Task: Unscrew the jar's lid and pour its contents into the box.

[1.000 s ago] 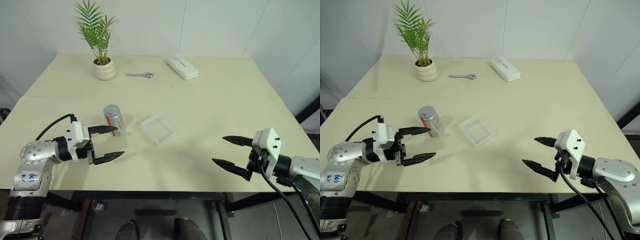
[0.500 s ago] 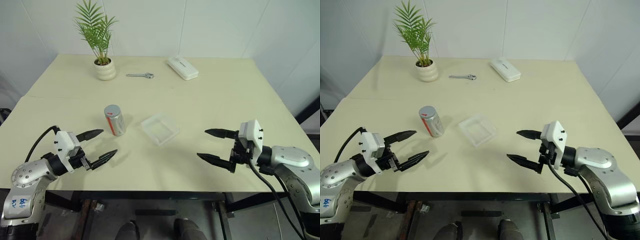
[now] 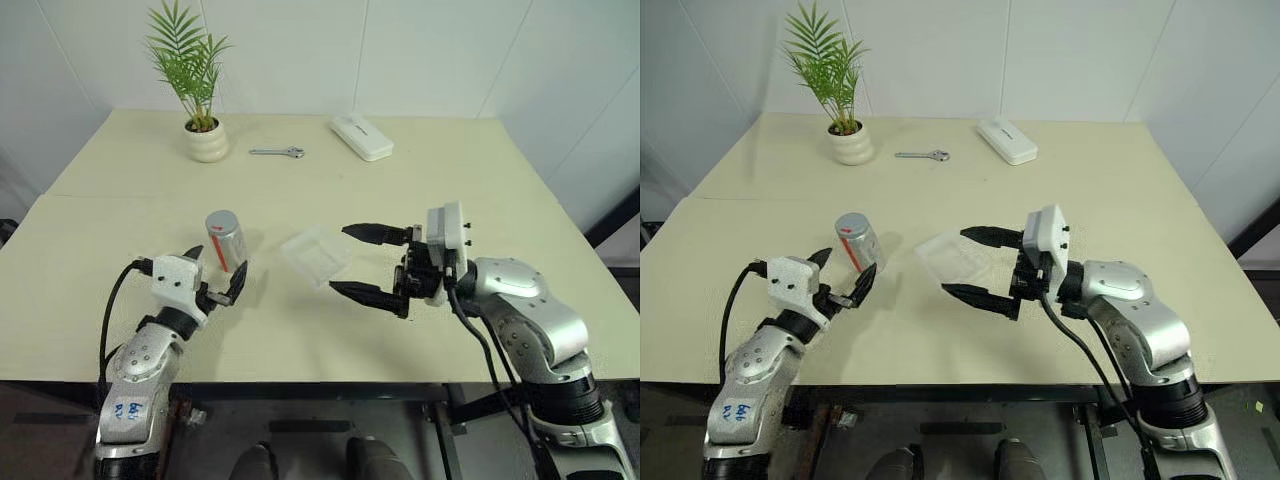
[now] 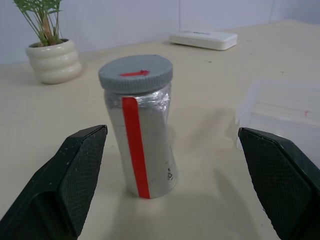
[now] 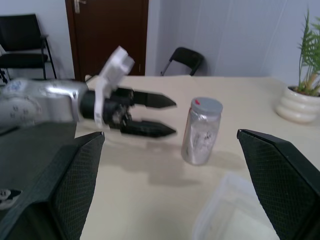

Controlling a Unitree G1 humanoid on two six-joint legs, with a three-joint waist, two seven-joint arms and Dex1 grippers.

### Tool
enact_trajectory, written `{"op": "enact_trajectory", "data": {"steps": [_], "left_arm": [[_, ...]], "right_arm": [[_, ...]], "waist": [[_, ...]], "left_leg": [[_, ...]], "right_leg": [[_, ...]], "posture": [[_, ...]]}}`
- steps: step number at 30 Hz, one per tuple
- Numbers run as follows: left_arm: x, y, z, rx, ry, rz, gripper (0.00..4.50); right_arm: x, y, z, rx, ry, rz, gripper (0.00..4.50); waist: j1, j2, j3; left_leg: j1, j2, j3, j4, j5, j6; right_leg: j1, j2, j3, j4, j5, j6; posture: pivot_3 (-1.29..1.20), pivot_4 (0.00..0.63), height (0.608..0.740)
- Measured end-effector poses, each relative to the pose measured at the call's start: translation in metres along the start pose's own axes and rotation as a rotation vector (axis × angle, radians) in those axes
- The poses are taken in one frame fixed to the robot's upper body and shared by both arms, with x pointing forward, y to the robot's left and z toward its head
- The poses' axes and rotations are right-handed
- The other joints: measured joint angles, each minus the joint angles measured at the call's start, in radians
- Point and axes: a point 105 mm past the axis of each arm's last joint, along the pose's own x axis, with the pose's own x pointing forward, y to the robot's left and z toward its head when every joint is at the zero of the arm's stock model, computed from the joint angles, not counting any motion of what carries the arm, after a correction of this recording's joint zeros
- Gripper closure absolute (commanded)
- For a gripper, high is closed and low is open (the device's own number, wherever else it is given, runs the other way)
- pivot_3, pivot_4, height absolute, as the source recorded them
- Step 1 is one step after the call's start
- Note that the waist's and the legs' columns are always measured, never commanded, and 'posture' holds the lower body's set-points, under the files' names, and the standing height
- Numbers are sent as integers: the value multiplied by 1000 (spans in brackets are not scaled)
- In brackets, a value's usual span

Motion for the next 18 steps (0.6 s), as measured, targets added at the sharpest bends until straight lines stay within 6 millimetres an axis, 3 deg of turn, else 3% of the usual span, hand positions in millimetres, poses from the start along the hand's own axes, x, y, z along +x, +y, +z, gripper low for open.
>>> {"op": "enact_trajectory", "data": {"steps": [11,18], "left_arm": [[17,14,-12,-8,0,64,0],[41,6,-15,-22,-17,-21,0]], "right_arm": [[-1,-2,-2,-24,20,-67,22],[0,-1,-4,-21,26,-78,22]], "waist": [[3,0,0],[3,0,0]], "left_leg": [[0,0,0,-1,0,-1],[0,0,1,-2,0,-1]], "right_leg": [[0,0,0,-2,0,0],[0,0,0,-2,0,0]], "posture": [[0,150,740],[0,150,740]]}}
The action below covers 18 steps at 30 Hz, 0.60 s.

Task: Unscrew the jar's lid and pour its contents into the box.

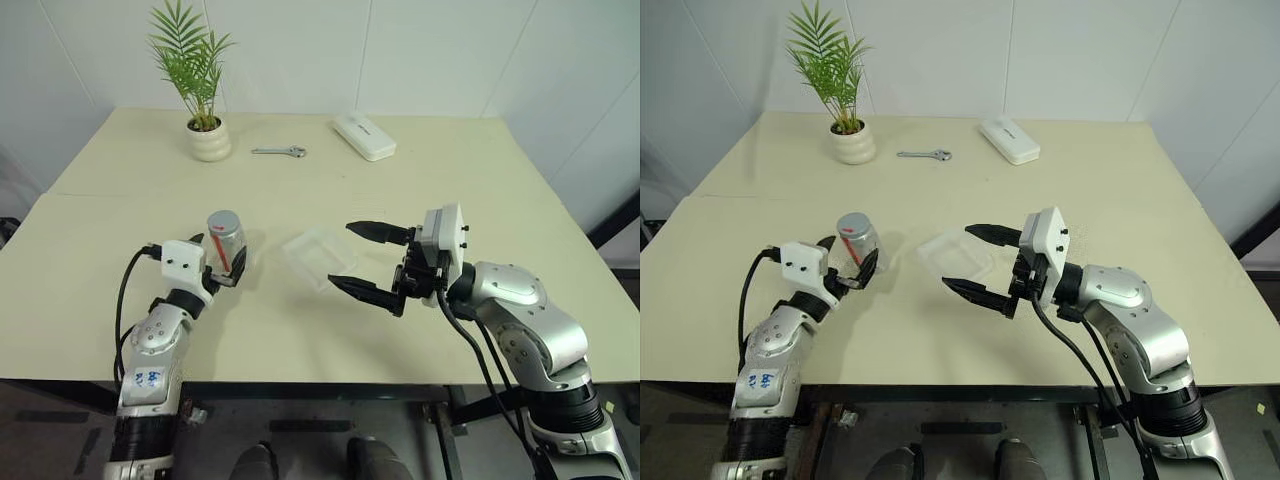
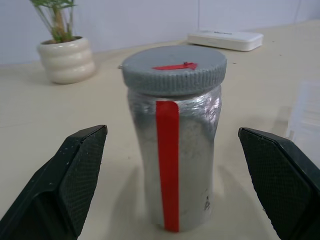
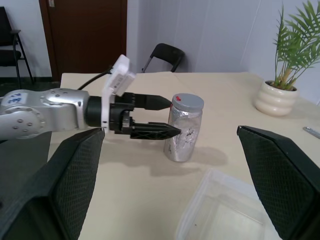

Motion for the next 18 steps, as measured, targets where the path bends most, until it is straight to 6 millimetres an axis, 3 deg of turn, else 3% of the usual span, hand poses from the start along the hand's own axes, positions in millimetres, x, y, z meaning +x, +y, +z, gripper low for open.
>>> {"op": "enact_trajectory", "data": {"steps": [5,10,14,18], "left_arm": [[14,2,1,1,-22,-7,0],[22,4,4,13,-41,-7,0],[26,2,-3,21,-26,-23,874],[27,-1,-5,24,-18,-39,2154]], "right_arm": [[2,1,-2,4,5,-5,22],[2,1,-3,5,7,-16,22],[3,1,-3,10,0,-25,0],[4,3,-2,8,-7,-33,0]], "waist": [[1,0,0],[0,0,0],[0,0,0],[0,0,0]], "left_leg": [[0,0,0,-2,0,0],[0,0,0,-3,0,0],[0,0,0,-3,0,0],[-1,0,0,-3,0,0]], "right_leg": [[-1,0,0,0,6,11],[-1,0,0,-2,6,11],[-1,0,-1,-2,6,11],[-1,0,-1,-2,6,11]], "posture": [[0,150,740],[0,150,740],[0,150,740],[0,150,740]]}}
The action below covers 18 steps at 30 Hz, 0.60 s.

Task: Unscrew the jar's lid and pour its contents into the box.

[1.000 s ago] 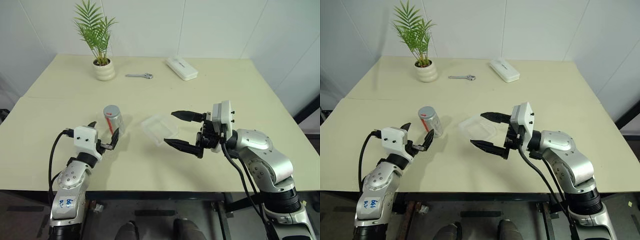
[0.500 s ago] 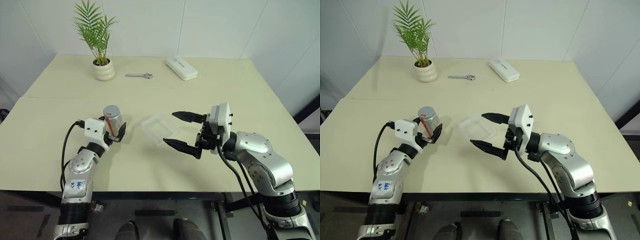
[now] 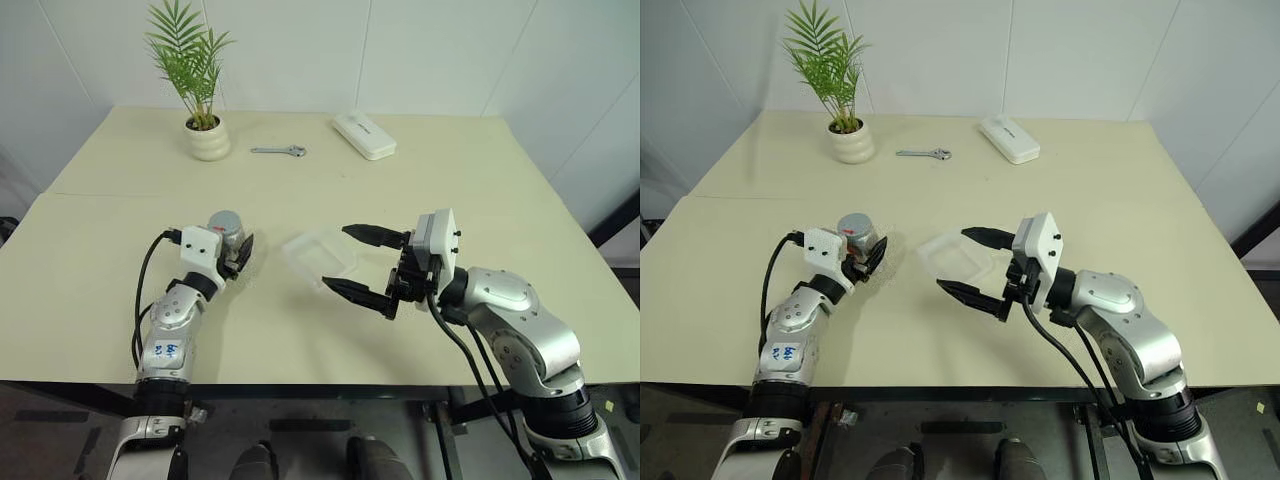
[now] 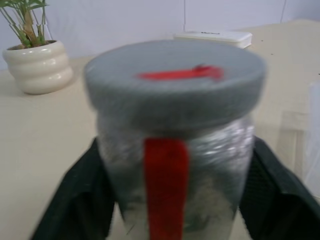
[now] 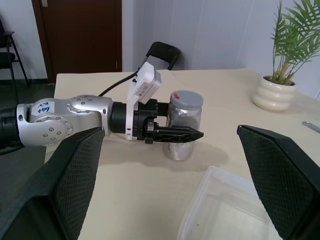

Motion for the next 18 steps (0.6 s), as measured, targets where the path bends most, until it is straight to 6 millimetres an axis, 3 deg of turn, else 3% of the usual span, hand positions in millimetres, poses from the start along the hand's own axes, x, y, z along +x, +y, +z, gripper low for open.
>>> {"op": "enact_trajectory", "data": {"steps": [2,8,10,12,14,16,18], "left_arm": [[1,-2,0,-3,0,-4,2574],[1,-5,5,-17,-21,-25,2571],[5,-11,29,-25,-86,-94,2571],[9,-22,75,-22,-193,-238,2571],[6,-32,108,-6,-269,-351,2571],[1,-37,111,19,-250,-427,2571],[-4,-49,99,10,-159,-557,2571]], "right_arm": [[0,0,1,-3,-2,-5,0],[2,-3,4,32,-42,-40,0],[10,-8,17,69,-106,-71,0],[19,-16,38,40,-129,-87,0],[24,-18,45,40,-125,-96,0],[26,-19,41,78,-97,-110,0],[34,-19,38,106,-56,-108,0]], "waist": [[0,0,0],[-1,-1,0],[-3,-1,1],[-1,-1,1],[0,0,0],[0,1,0],[-6,1,0]], "left_leg": [[0,0,0,0,0,0],[-1,0,0,0,0,0],[-4,0,0,0,0,0],[-7,0,0,1,2,-1],[-4,0,0,-1,1,-1],[-3,0,0,-1,-1,-1],[-5,0,0,-1,-1,0]], "right_leg": [[0,0,0,0,0,0],[-1,0,0,0,0,0],[-4,0,0,2,0,1],[-7,0,0,3,1,1],[-4,0,-1,2,-1,-1],[-3,0,-1,1,-2,-1],[-5,0,0,1,-2,-1]], "posture": [[0,150,740],[0,150,740],[0,150,740],[0,150,740],[0,150,740],[0,150,740],[0,150,740]]}}
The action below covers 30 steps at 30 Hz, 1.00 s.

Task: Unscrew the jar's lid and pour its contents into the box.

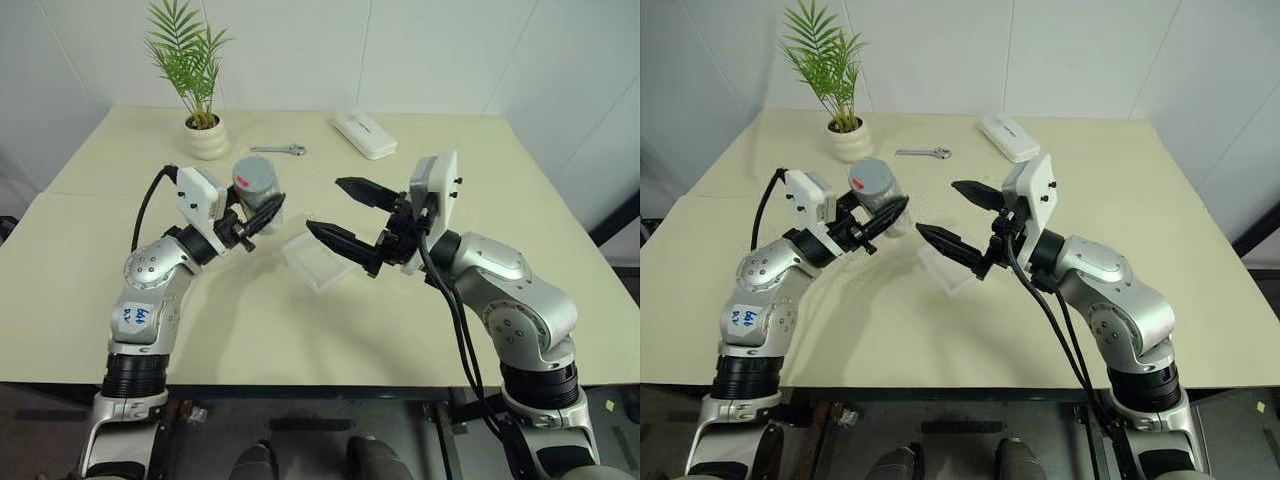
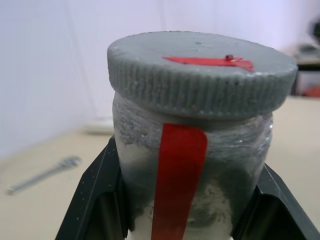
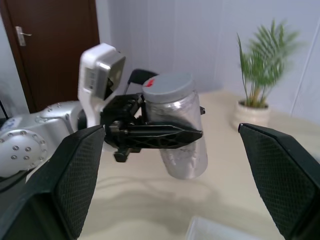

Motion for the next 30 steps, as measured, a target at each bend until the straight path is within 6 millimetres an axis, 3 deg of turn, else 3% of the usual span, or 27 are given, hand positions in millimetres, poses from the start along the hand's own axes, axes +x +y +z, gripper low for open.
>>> {"op": "enact_trajectory", "data": {"steps": [4,6,11,26,30], "left_arm": [[7,-35,1,-93,41,-222,2571],[9,-45,2,-115,45,-273,2571],[10,-48,3,-125,36,-281,2571],[9,-45,-2,-125,49,-274,2571],[9,-44,-3,-123,52,-270,2571]], "right_arm": [[26,15,3,-47,43,53,0],[32,18,-8,-42,86,54,0],[35,9,-20,-50,136,6,0],[32,2,-17,-12,111,-31,0],[32,4,-18,-7,112,-15,878]], "waist": [[0,0,0],[3,0,0],[5,0,0],[3,0,0],[3,0,0]], "left_leg": [[-9,0,-1,1,1,0],[-9,0,-1,1,1,0],[-10,0,0,2,1,0],[-10,0,0,2,1,0],[-10,0,0,2,1,0]], "right_leg": [[-10,1,0,5,0,0],[-11,1,0,5,-1,0],[-11,1,0,5,-1,1],[-12,1,0,6,-1,1],[-12,1,0,6,-1,1]], "posture": [[0,150,740],[0,150,740],[0,150,740],[0,150,740],[0,150,740]]}}
